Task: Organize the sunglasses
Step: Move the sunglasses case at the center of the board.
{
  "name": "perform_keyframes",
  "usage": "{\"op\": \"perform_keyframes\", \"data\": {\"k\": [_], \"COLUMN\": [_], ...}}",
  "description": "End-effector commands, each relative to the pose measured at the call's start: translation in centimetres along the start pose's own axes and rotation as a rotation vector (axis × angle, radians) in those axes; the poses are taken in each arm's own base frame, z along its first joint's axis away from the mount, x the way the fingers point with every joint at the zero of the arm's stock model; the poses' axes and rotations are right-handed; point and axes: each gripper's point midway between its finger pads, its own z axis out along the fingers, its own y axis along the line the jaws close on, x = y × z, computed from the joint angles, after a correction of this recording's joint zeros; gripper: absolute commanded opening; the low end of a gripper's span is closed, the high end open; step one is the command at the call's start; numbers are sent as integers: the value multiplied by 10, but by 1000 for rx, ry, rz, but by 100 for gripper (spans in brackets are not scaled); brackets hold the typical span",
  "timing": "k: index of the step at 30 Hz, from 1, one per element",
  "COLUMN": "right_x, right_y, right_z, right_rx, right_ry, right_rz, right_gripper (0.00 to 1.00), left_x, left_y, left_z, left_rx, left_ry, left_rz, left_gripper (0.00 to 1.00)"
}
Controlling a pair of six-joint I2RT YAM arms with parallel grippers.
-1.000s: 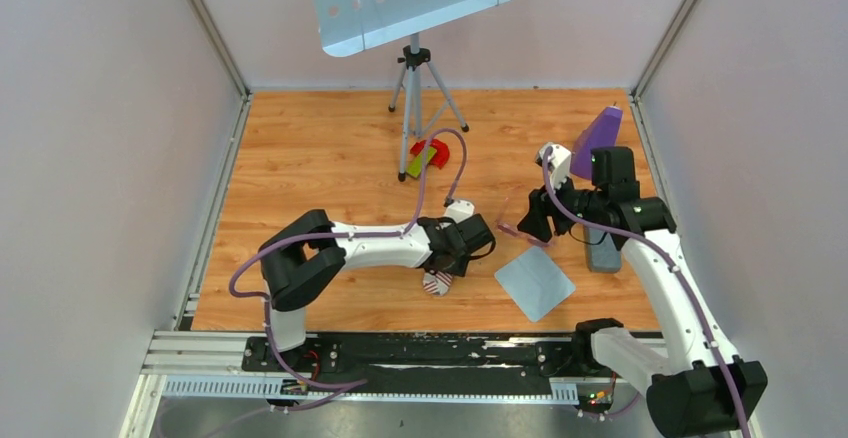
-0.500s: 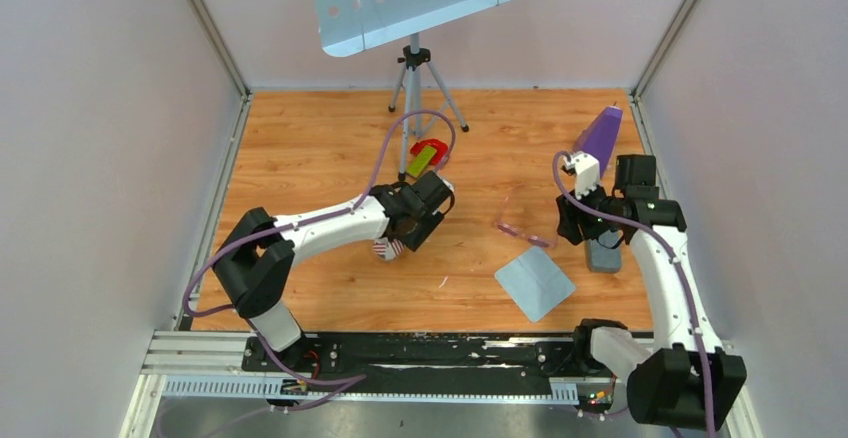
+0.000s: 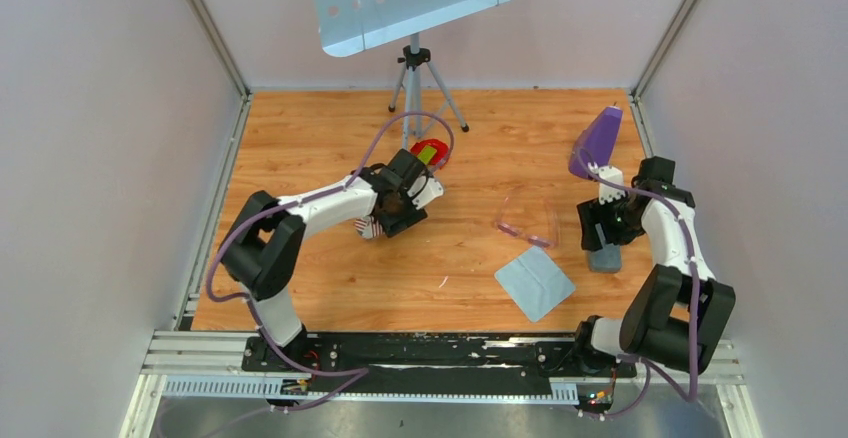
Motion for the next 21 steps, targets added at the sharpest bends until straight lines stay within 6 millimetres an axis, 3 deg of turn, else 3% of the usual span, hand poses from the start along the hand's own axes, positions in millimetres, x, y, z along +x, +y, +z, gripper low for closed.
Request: {"op": "perform_keyframes", "data": {"k": [1, 6, 11, 12, 13, 17, 21], "right_x": [8, 0, -7, -8, -9, -11, -12], "right_y": [-17, -29, -34, -36, -37, -47, -49], "right_z": [2, -4, -5, -5, -4, -3, 0], "right_rx": [51, 98, 92, 88, 84, 94, 80], "right_ry": [24, -11, -35, -38, -37, -45, -49], "right_rz": [-11, -14, 25, 30, 38, 79, 124], "right_gripper": [78, 78, 78, 78, 78, 78, 80], "left_x": [-3, 3, -6, -7, -9, -22, -41], "left_y": [-6, 3, 12, 15, 20, 42, 60], "left_z": [30, 44, 30, 24, 16, -24, -87], "left_rx": [42, -6, -44, -59, -81, -212, -445], "left_ry": [61, 126, 100, 92, 75, 5, -110], "left_rz": [49, 43, 12, 9, 6, -34, -98], "left_gripper": [67, 74, 81, 96, 99, 100, 100]}}
